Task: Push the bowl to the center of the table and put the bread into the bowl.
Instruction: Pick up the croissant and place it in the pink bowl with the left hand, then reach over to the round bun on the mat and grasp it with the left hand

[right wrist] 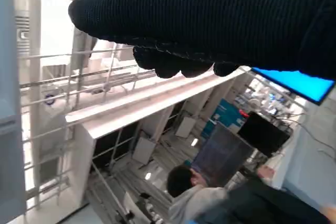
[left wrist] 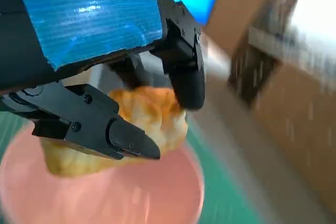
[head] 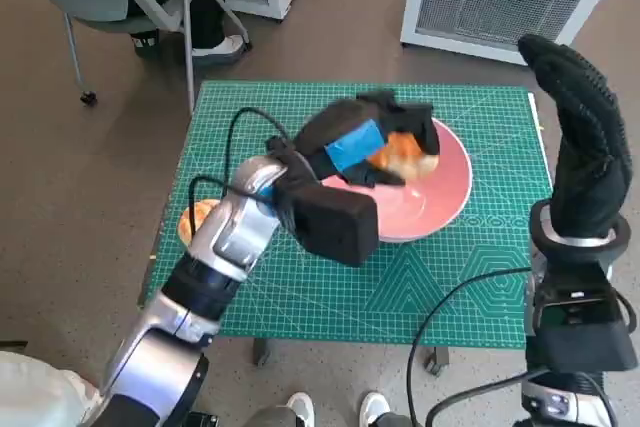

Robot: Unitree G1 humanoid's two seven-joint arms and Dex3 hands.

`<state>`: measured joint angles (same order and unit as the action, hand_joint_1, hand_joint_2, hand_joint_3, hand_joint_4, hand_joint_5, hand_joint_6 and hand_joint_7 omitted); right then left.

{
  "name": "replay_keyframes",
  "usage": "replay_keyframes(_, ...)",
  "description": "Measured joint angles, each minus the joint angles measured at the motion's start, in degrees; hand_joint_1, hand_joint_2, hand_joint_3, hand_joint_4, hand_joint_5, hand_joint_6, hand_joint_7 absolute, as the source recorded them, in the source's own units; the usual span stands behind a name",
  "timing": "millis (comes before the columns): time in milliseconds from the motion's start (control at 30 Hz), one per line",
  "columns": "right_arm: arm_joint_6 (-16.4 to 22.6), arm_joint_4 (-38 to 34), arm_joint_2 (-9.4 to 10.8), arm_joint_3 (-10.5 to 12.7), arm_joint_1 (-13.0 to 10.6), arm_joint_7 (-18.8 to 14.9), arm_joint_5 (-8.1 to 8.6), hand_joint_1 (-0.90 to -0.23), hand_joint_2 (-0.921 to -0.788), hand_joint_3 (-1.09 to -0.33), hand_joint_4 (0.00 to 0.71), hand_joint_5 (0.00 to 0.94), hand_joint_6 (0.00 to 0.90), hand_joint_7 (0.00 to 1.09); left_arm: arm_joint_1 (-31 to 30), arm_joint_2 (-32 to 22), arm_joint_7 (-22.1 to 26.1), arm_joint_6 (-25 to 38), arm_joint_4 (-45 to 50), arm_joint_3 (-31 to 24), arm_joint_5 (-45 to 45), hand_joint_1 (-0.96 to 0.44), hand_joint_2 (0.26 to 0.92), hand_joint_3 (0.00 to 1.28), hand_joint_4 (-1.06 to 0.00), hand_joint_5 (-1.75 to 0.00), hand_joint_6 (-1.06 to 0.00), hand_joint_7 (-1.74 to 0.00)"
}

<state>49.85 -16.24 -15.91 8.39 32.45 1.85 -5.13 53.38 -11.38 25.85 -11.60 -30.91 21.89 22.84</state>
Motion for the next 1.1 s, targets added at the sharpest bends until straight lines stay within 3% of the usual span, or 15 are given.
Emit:
replay_keyframes(200, -0.1, 0.7, -0.5, 0.5, -0.1, 0.0, -0.95, -0.561, -0.921, -0.737, 0.314, 0.000, 0.013, 0.63, 0.6, -0.8, 3.8, 0.8, 0.2, 0.3, 0.0, -0.36, 0.921, 0.13, -0.02, -0.01, -0.14, -0.11)
replay_keyframes(600, -0.2, 1.0, -0.7, 0.7, -0.5, 0.4, -1.91, -0.565, -0.921, -0.742, 0.314, 0.000, 0.012, 0.63, -3.2, -3.6, -0.6, -4.8, 6.2, -3.2, -1.2, -0.41, 0.921, 0.15, -0.04, -0.02, -0.18, -0.10)
replay_keyframes(867, -0.7, 1.8, -0.6, 0.6, -1.0, 0.5, -1.93, -0.568, -0.921, -0.743, 0.306, 0.000, 0.010, 0.63, -10.2, -9.5, 0.1, -7.9, 16.6, -10.2, -7.4, -0.37, 0.921, 0.14, -0.10, -0.04, -0.23, -0.13)
replay_keyframes(1100, -1.3, 3.3, -0.1, 0.3, -1.6, 0.6, -1.92, -0.579, -0.921, -0.742, 0.304, 0.000, 0.010, 0.63, -16.9, -18.1, 3.3, -5.9, 27.3, -17.8, -12.0, -0.38, 0.921, 0.12, -0.15, -0.05, -0.27, -0.15)
